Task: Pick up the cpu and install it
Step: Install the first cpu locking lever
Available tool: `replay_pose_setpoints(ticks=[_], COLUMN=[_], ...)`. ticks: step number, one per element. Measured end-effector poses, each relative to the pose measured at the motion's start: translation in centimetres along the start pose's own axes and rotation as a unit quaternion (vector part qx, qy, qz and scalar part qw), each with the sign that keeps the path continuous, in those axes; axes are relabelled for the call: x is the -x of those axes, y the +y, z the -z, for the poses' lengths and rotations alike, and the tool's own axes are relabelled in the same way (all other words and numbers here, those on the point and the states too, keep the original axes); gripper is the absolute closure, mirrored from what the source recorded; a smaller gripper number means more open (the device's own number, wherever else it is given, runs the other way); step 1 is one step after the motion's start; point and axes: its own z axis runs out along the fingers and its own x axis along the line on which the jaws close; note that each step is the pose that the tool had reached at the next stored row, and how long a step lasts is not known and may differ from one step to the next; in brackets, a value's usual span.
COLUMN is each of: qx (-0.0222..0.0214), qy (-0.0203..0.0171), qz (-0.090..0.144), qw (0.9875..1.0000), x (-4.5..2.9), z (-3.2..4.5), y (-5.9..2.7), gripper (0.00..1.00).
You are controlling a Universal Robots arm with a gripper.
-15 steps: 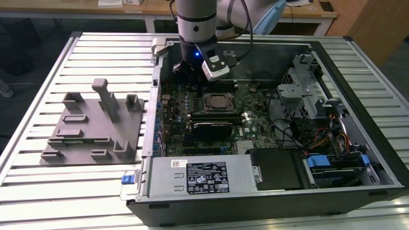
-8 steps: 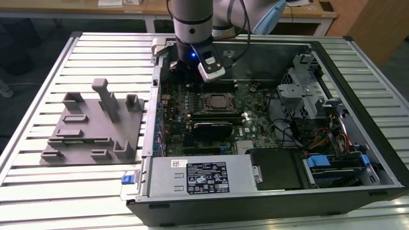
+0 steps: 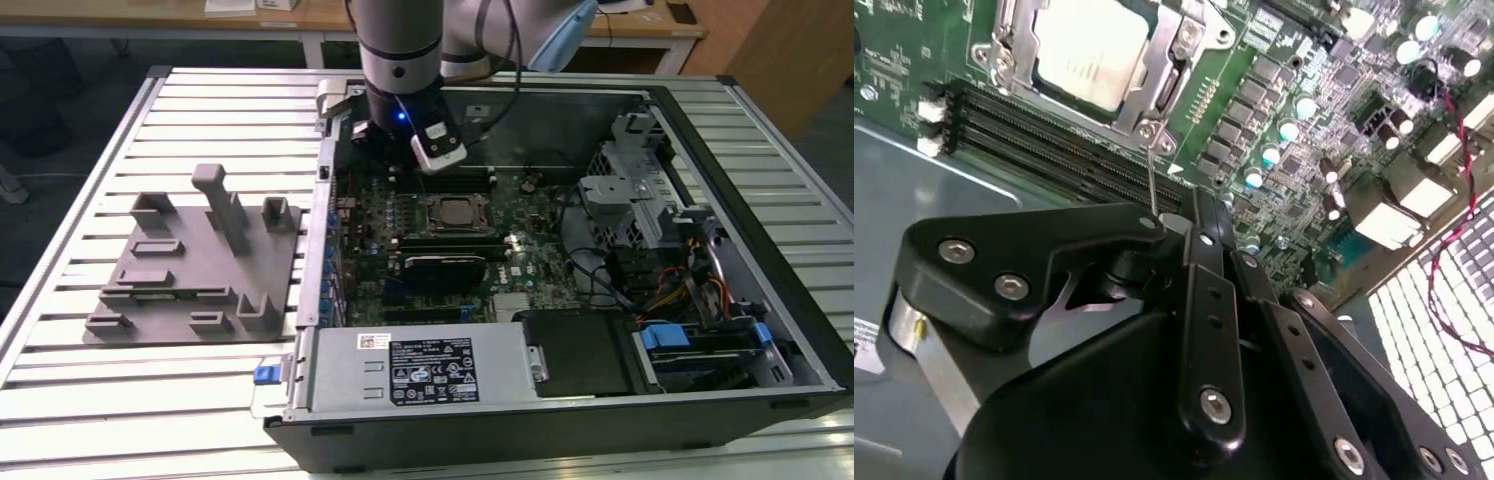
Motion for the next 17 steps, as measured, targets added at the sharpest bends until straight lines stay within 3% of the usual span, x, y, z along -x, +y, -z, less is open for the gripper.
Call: replay_pose_setpoints(ticks=[3,4,6,7,17], qx=[0.0049,0.0086,0.0218,0.0244,0.0277], qy=[0.0005,0.0009,0.0023,0.0027,0.0028], qz=[0.000,0.000,0.000,0.001,0.003], qw=[1.0000,1.0000,0.9998,0.9997,0.9996], x=[-0.25,-0.27,-0.27,-0.28,-0.29], z=[0.03,0.04,0.04,0.04,0.55], y=[-0.10,-0.13,-0.14,-0.14,-0.04], gripper=[0.89,0.89,0.89,0.89,0.89])
